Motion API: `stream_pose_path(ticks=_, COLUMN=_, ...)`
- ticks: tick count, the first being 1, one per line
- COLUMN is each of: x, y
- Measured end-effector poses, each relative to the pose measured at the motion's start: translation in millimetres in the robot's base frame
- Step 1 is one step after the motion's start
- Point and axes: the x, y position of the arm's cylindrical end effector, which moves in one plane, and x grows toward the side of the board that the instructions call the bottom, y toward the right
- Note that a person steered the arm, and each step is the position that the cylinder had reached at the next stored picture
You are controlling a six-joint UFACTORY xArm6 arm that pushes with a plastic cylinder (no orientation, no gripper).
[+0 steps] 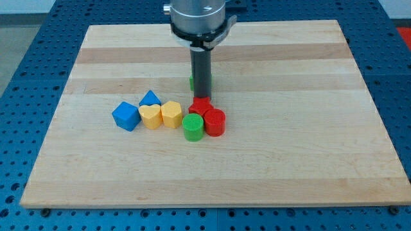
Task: Point your arm at the red circle
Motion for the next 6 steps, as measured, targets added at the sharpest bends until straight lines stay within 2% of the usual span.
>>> stream_pose_path(ticks=3, x=15, y=6)
stream_pose_path(ticks=4, x=30, y=63)
stream_pose_path(ticks=5, x=66, y=79)
stream_pose_path(ticks=6, x=66, y=79)
